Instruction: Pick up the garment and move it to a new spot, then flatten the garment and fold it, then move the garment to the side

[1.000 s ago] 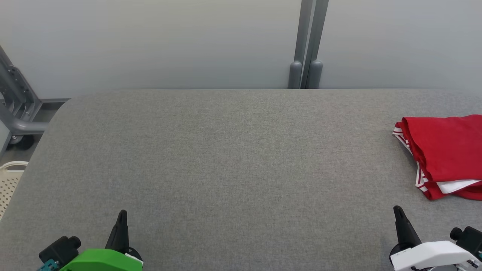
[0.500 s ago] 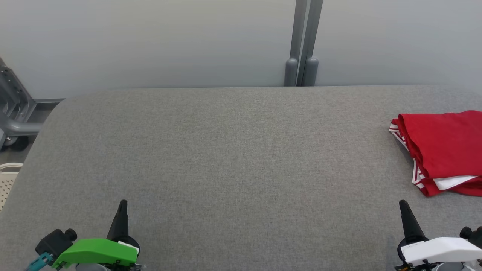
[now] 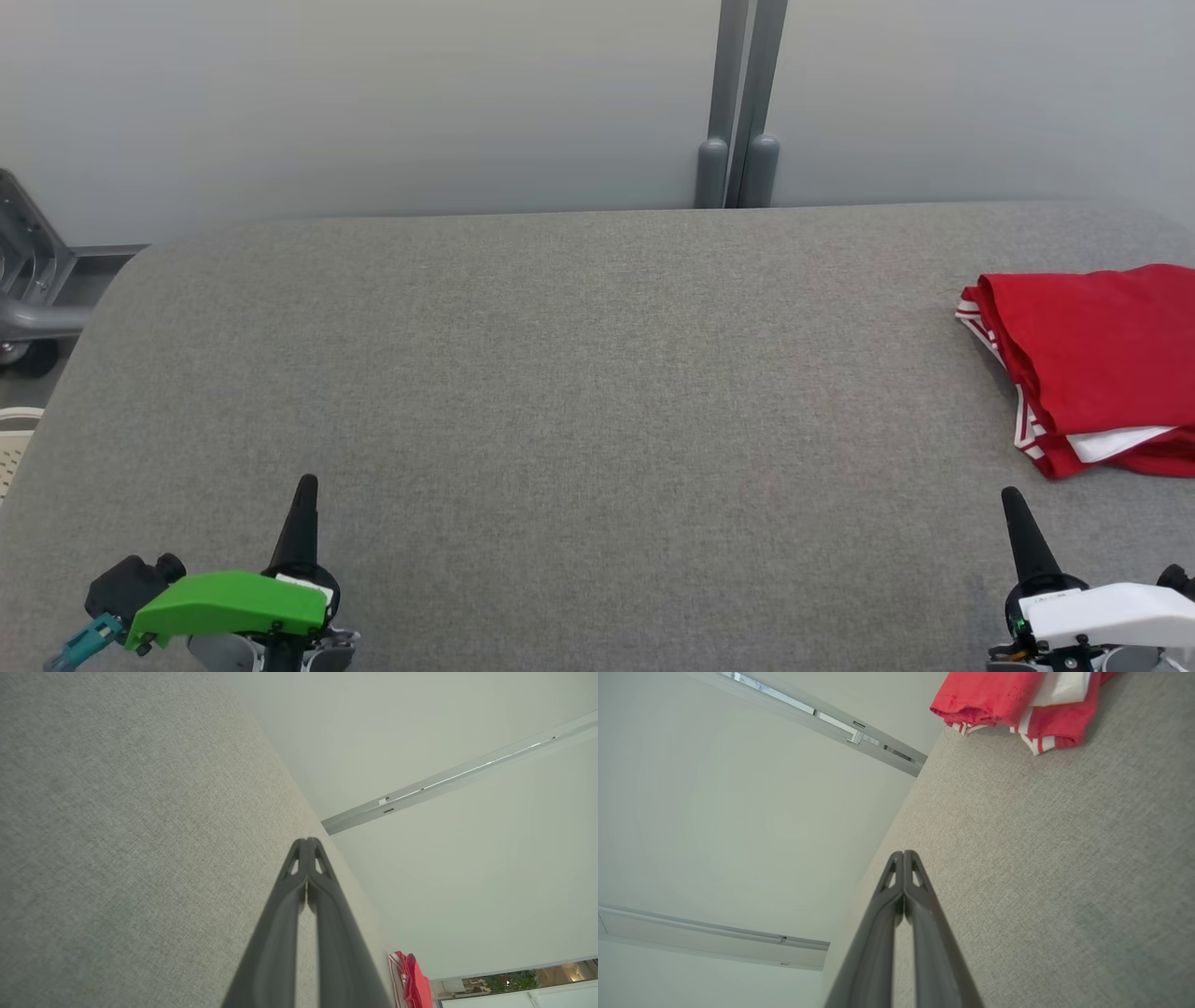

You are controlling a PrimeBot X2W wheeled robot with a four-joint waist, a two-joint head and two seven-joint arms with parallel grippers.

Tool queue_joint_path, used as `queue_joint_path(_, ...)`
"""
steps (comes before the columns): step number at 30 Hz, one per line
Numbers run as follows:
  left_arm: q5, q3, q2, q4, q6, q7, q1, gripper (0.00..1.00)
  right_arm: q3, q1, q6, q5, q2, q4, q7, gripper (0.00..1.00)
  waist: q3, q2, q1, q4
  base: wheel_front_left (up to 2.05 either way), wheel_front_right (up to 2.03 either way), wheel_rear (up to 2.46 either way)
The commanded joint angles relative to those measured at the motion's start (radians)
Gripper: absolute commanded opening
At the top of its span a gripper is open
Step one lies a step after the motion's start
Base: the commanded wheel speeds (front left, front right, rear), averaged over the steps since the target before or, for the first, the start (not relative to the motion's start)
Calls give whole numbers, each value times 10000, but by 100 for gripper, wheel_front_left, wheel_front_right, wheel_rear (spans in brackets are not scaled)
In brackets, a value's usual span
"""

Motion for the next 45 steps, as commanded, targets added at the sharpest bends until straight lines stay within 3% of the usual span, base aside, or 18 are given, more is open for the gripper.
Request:
queue_joint_path(1, -342, 70, -4, -105, -62, 89, -317, 0, -71, -195, 3, 329, -63, -171, 61, 0, 14, 0, 0, -23, 0, 0, 0)
queue_joint_path(45, -3753, 299, -208, -177, -84, 1139, -1021, 0, -539, -274, 4, 3951, -85, -553, 600, 0, 277, 0, 0, -470, 0, 0, 0)
